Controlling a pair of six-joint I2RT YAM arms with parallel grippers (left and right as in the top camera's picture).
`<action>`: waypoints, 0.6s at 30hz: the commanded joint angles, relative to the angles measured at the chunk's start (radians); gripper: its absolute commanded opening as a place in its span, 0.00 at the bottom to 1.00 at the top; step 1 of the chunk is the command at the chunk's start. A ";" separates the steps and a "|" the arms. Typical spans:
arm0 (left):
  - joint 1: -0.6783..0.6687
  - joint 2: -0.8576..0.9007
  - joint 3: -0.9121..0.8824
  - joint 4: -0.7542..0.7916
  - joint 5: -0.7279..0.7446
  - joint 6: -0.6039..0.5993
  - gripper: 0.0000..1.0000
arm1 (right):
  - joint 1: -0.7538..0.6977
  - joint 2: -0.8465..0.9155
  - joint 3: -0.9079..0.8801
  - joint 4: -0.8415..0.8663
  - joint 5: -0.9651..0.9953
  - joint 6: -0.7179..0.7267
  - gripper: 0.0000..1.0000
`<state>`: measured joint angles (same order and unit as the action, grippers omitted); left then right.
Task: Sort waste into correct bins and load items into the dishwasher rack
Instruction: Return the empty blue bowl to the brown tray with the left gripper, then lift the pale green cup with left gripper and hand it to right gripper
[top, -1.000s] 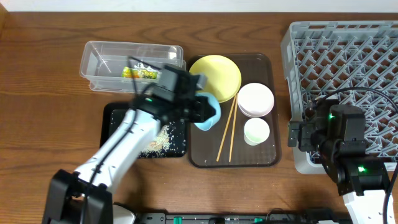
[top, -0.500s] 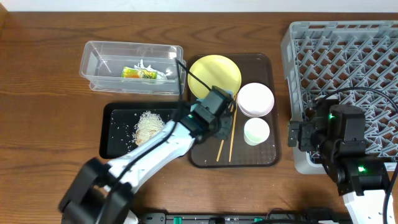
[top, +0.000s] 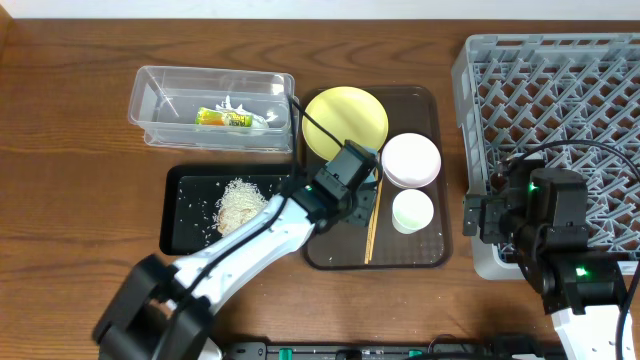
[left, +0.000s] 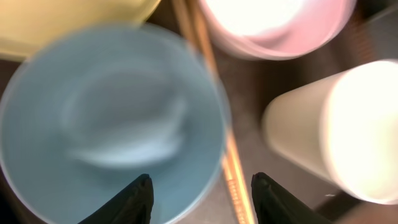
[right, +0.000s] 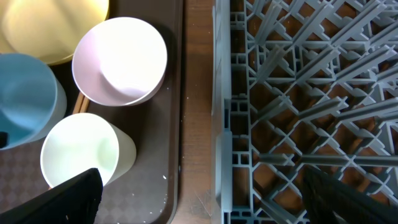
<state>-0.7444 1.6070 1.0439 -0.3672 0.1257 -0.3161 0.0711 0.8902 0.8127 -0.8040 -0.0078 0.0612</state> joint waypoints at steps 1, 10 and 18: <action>-0.003 -0.089 0.023 0.038 0.024 0.005 0.55 | 0.006 0.000 0.022 -0.001 -0.004 0.013 0.99; -0.043 -0.068 0.020 0.123 0.098 0.001 0.55 | 0.006 0.000 0.022 -0.001 -0.004 0.013 0.99; -0.065 0.101 0.020 0.135 0.099 -0.060 0.52 | 0.006 0.000 0.022 -0.001 -0.004 0.013 0.99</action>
<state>-0.8089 1.6566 1.0458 -0.2401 0.2153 -0.3317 0.0711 0.8902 0.8127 -0.8040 -0.0078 0.0612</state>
